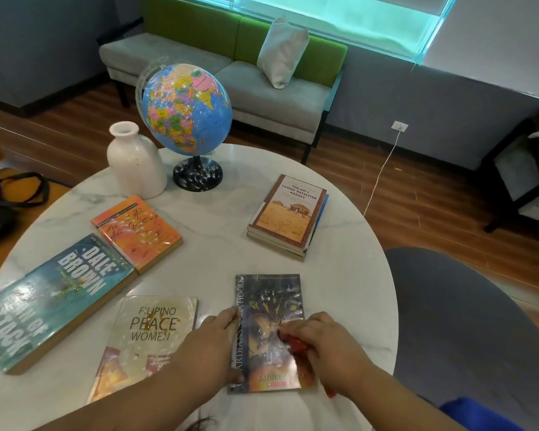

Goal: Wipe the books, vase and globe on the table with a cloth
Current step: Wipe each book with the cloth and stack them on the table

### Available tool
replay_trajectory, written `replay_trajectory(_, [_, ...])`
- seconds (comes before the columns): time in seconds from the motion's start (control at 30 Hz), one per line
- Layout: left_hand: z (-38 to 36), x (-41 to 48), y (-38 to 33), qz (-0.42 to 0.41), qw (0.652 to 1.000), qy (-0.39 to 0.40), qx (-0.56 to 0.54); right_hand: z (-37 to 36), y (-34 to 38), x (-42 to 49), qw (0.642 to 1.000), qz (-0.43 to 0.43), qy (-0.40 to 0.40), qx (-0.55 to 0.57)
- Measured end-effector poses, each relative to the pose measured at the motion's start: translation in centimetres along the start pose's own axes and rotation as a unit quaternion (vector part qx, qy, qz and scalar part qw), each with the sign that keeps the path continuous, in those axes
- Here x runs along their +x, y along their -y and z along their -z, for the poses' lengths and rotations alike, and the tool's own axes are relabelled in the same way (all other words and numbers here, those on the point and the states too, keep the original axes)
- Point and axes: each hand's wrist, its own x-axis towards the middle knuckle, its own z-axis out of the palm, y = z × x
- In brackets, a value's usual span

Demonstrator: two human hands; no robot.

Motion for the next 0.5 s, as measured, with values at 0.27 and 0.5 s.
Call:
replay_trajectory(0.27, [0.1,0.1,0.0,0.002,1.0,-0.001,0.0,0.2,-0.3,1.4,0.999,0.006,0.014,-0.03])
replay_trajectory(0.5, [0.1,0.1,0.1,0.003,1.0,0.003,0.001,0.6,0.7,1.6,0.998,0.032,0.039,-0.024])
